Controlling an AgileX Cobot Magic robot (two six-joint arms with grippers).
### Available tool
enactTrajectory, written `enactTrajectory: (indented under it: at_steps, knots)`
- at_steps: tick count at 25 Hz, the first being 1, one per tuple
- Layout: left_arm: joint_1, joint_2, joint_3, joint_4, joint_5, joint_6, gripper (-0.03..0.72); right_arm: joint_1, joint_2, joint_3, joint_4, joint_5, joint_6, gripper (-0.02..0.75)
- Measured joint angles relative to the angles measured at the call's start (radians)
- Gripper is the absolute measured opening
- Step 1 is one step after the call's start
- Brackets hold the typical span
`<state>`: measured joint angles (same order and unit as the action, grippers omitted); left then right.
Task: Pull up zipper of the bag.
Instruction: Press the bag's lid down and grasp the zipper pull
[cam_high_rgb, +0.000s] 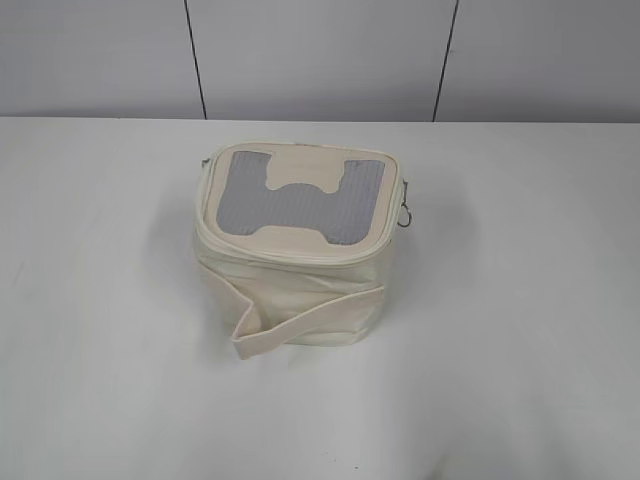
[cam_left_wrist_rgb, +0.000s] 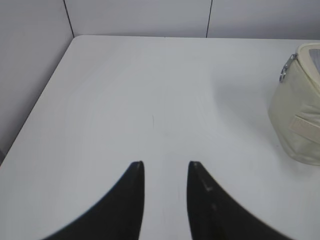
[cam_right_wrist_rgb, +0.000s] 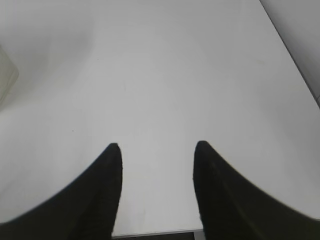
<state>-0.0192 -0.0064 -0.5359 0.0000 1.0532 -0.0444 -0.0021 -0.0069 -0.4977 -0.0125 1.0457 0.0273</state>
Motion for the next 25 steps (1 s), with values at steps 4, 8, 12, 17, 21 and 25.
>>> enactTrajectory:
  at_steps: [4,8,12,17,21,25]
  knots:
    - [0.000,0.000,0.000,0.000,0.000,0.000,0.227,0.000,0.000,0.000,0.000,0.000,0.000,0.375]
    - [0.000,0.000,0.000,0.000,0.000,0.000,0.227,0.000,0.000,0.000,0.000,0.000,0.000,0.375]
    - [0.000,0.000,0.000,0.000,0.000,0.000,0.227,0.000,0.000,0.000,0.000,0.000,0.000,0.375]
    - [0.000,0.000,0.000,0.000,0.000,0.000,0.227,0.000,0.000,0.000,0.000,0.000,0.000,0.375]
    - [0.000,0.000,0.000,0.000,0.000,0.000,0.227,0.000,0.000,0.000,0.000,0.000,0.000,0.375]
    - [0.000,0.000,0.000,0.000,0.000,0.000,0.227,0.000,0.000,0.000,0.013,0.000,0.000,0.375]
